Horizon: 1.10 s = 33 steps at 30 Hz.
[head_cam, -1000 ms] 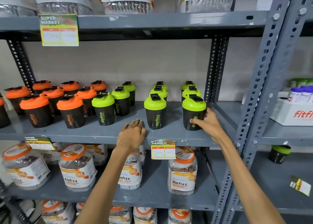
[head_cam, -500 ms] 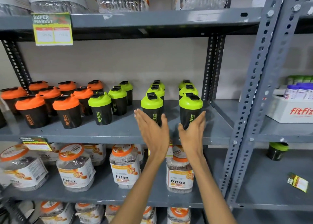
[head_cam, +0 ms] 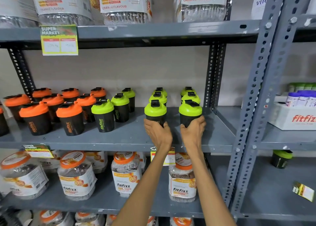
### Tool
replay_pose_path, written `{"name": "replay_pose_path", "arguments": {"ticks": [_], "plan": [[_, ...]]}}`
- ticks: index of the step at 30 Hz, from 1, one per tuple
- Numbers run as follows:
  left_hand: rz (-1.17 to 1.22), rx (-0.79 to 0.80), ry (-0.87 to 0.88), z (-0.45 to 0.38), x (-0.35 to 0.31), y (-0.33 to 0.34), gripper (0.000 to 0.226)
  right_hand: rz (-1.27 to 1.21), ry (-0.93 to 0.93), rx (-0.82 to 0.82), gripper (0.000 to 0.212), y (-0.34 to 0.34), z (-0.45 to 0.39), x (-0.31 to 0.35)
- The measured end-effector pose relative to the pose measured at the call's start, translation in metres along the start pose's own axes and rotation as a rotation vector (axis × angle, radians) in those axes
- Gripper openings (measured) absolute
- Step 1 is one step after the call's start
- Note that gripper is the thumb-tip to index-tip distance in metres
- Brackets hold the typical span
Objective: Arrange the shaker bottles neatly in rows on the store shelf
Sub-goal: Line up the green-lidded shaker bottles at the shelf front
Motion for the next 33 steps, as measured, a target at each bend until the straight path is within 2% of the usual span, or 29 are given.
{"name": "replay_pose_path", "arguments": {"ticks": [8,15,33], "plan": [[0.042,0.133,0.109,0.002,0.003,-0.014,0.06,-0.038,-0.042,-0.027,0.081,-0.014,-0.005,-0.009],[0.081,0.116,0.114,0.008,0.002,-0.024,0.065,-0.058,-0.049,-0.098,0.085,-0.022,0.001,-0.016],[0.04,0.077,0.09,0.014,0.002,-0.023,0.067,0.005,-0.048,-0.145,0.087,-0.013,0.004,-0.021]]}}
Point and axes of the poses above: each hand's wrist, its own z-axis away from the middle knuckle, its own y-axis out of the palm, x = y × z, the point moved 1 cm from there along -z, towards the middle knuckle, and after that the axes turned 2 degrees about -x, right-handed, at the moved point
